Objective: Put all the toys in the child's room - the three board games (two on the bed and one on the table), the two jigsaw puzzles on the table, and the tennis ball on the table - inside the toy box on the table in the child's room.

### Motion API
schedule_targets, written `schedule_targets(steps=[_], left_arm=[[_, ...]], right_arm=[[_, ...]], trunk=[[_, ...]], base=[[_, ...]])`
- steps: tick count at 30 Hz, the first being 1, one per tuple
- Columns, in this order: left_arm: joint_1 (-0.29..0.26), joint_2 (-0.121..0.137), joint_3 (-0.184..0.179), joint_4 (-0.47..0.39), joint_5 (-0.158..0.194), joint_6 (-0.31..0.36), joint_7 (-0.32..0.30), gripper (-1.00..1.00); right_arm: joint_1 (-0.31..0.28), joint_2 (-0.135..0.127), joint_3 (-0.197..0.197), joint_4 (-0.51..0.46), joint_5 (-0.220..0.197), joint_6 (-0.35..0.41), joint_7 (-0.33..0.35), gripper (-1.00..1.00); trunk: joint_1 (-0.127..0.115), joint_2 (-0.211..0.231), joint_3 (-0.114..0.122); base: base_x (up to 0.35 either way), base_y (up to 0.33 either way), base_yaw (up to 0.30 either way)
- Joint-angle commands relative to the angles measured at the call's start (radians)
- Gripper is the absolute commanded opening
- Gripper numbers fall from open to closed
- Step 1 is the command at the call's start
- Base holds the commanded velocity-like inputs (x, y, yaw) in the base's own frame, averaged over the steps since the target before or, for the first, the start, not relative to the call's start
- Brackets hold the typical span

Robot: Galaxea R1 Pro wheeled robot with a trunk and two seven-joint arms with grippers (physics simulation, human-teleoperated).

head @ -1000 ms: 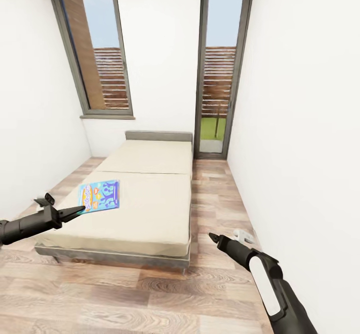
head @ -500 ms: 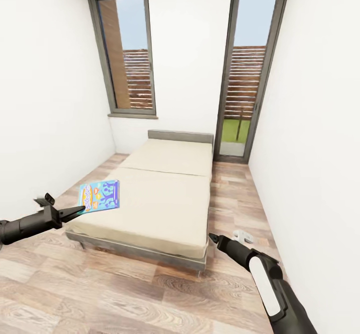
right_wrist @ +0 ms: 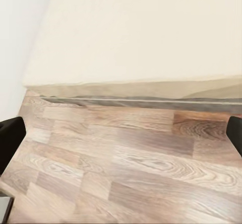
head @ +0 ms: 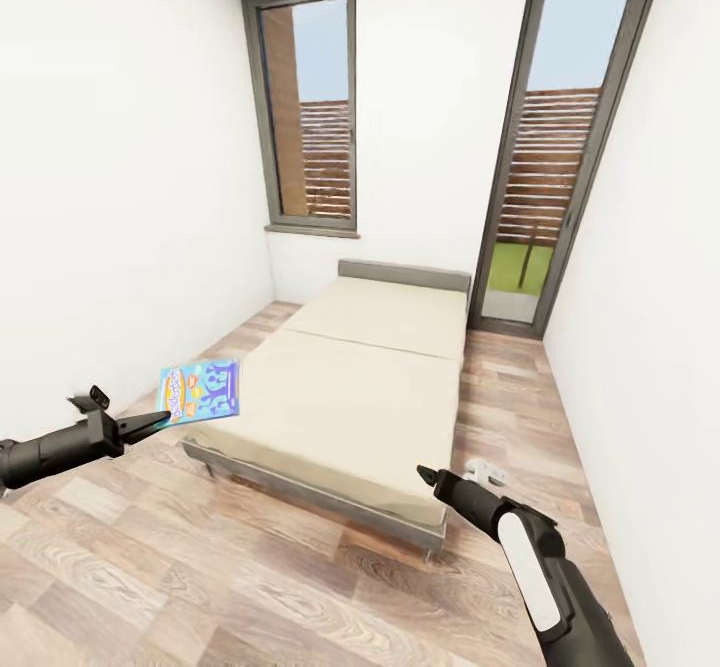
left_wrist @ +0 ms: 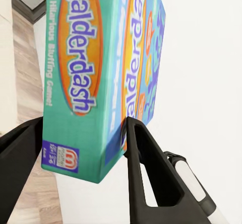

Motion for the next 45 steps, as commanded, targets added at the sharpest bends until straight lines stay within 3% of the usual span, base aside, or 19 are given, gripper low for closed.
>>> schedule_targets(steps=[1, 45], left_arm=[[-0.001, 0.0, 0.0, 0.0, 0.005, 0.01, -0.001, -1.0], [-0.001, 0.0, -0.003, 0.0, 0.004, 0.01, -0.001, -1.0]], right_arm=[[-0.001, 0.001, -0.003, -0.001, -0.003, 0.006, 0.001, 1.0], [0.001, 0.002, 0.006, -0.001, -0.003, 0.003, 0.001, 1.0]], trunk=[[-0.004, 0.006, 0.002], [-0.172, 0.314, 0.14]], base=[[0.0, 0.0, 0.287], [0.0, 0.0, 0.287]])
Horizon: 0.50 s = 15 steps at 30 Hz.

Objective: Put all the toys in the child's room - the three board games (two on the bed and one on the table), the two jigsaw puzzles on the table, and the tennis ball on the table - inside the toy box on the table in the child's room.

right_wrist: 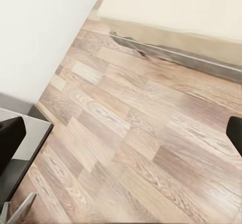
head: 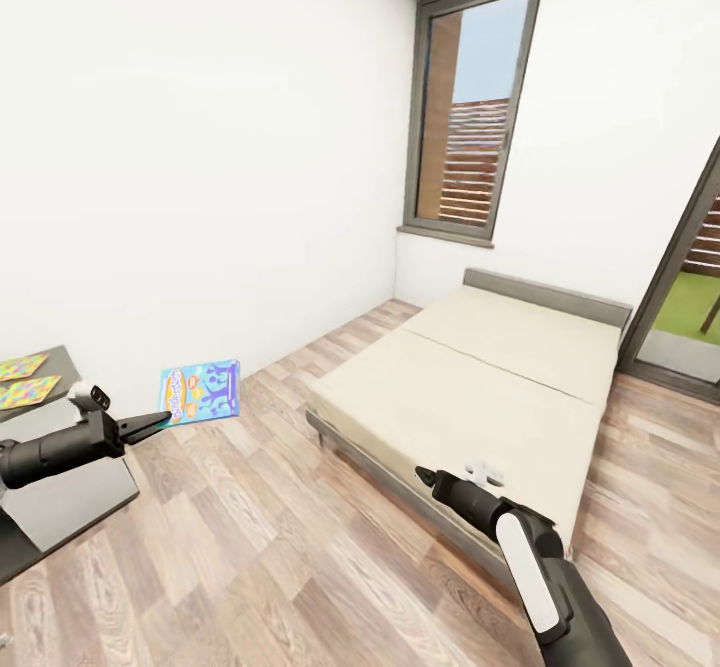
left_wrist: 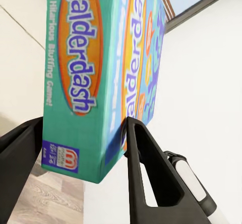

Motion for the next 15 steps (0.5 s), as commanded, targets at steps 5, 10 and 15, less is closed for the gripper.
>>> schedule_targets(steps=[5, 10, 15], left_arm=[[-0.001, 0.0, 0.0, 0.0, 0.005, 0.01, -0.001, -1.0], [-0.001, -0.001, 0.0, 0.0, 0.004, 0.008, -0.001, -1.0], [0.0, -0.001, 0.0, 0.0, 0.004, 0.007, -0.001, -1.0]], right_arm=[[-0.001, 0.001, -0.003, -0.001, -0.003, 0.006, 0.001, 1.0], [-0.001, 0.001, -0.003, -0.001, -0.003, 0.004, 0.002, 1.0], [-0.001, 0.001, -0.002, -0.001, -0.004, -0.022, 0.003, 1.0]], trunk=[[-0.007, 0.012, 0.004], [-0.007, 0.012, 0.004], [-0.007, 0.012, 0.004]], base=[[0.0, 0.0, 0.287], [0.0, 0.0, 0.287], [0.0, 0.0, 0.287]])
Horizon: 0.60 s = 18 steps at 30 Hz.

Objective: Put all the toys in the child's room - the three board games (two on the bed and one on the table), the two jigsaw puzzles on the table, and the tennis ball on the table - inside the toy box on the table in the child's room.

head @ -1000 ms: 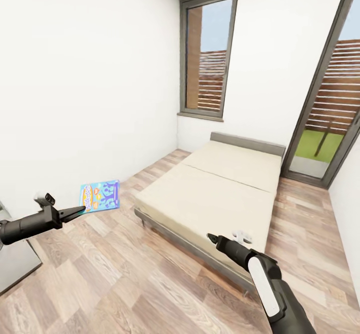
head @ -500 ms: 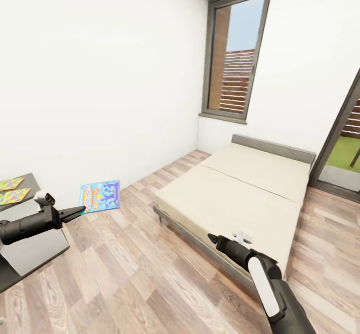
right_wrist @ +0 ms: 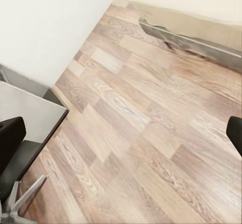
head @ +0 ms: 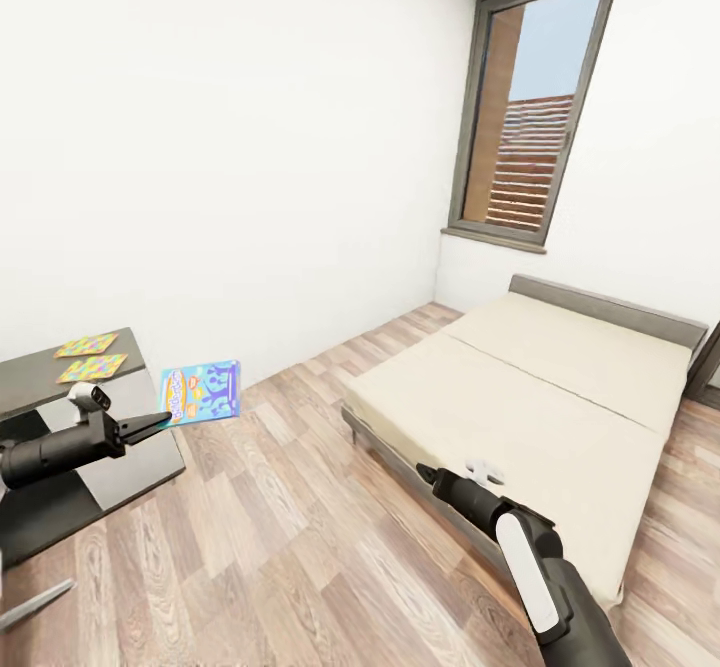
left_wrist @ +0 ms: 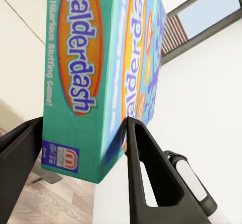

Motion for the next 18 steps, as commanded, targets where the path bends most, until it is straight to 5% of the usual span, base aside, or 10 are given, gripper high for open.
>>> schedule_targets(steps=[1, 9, 18], left_arm=[[-0.001, 0.0, 0.0, 0.0, 0.006, 0.01, -0.001, -1.0], [0.001, 0.0, 0.0, 0.0, 0.006, 0.009, -0.003, -1.0], [0.001, -0.001, 0.0, 0.0, 0.005, 0.005, -0.001, -1.0]], right_arm=[[-0.001, 0.001, -0.003, -0.001, -0.003, 0.005, 0.002, 1.0], [-0.001, 0.001, -0.003, -0.001, -0.003, 0.001, 0.002, 1.0], [-0.001, 0.001, -0.003, -0.001, -0.003, 0.001, 0.002, 1.0]], trunk=[[0.001, -0.002, -0.002], [0.001, -0.002, -0.002], [0.001, -0.002, -0.002]], base=[[0.0, 0.0, 0.287], [0.019, 0.0, 0.288], [0.275, -0.041, 0.288]])
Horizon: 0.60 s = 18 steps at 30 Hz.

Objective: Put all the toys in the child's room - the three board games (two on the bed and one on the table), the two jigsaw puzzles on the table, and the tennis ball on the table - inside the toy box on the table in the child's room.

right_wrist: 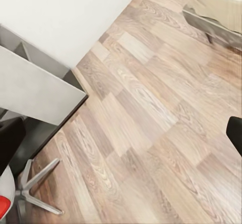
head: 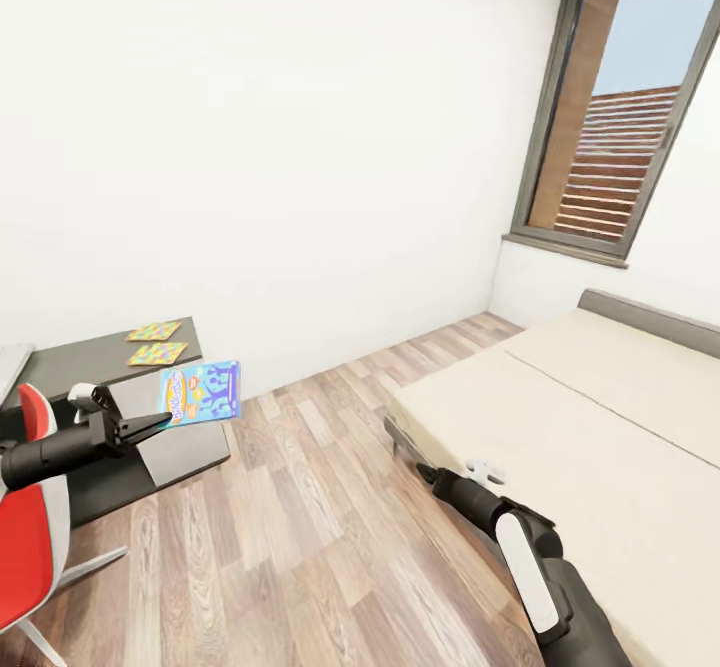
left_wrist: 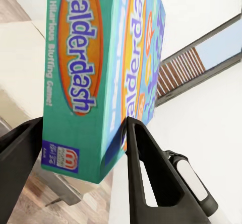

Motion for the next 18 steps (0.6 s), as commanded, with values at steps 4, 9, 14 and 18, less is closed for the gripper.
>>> schedule_targets(steps=[4, 9, 14, 18], left_arm=[[-0.001, -0.001, 0.0, 0.0, 0.006, 0.01, 0.0, -1.0], [-0.001, -0.003, 0.0, 0.0, 0.006, 0.01, 0.0, -1.0], [-0.001, -0.005, 0.0, 0.0, 0.006, 0.01, 0.001, -1.0], [-0.001, -0.006, 0.0, 0.0, 0.006, 0.01, 0.001, -1.0]], right_arm=[[-0.001, 0.001, -0.003, -0.001, -0.003, 0.006, 0.002, 1.0], [-0.001, 0.001, -0.002, -0.001, -0.003, 0.005, 0.002, 1.0], [0.0, 0.001, -0.002, 0.001, -0.003, 0.005, 0.002, 1.0], [-0.001, 0.001, -0.002, 0.001, -0.003, 0.005, 0.002, 1.0]], trunk=[[0.001, -0.002, -0.002], [0.001, -0.002, -0.002], [0.001, -0.002, -0.002], [0.001, -0.002, -0.002]], base=[[0.315, -0.079, 0.288], [0.316, -0.097, 0.288], [0.316, -0.126, 0.287], [0.316, -0.141, 0.288]])
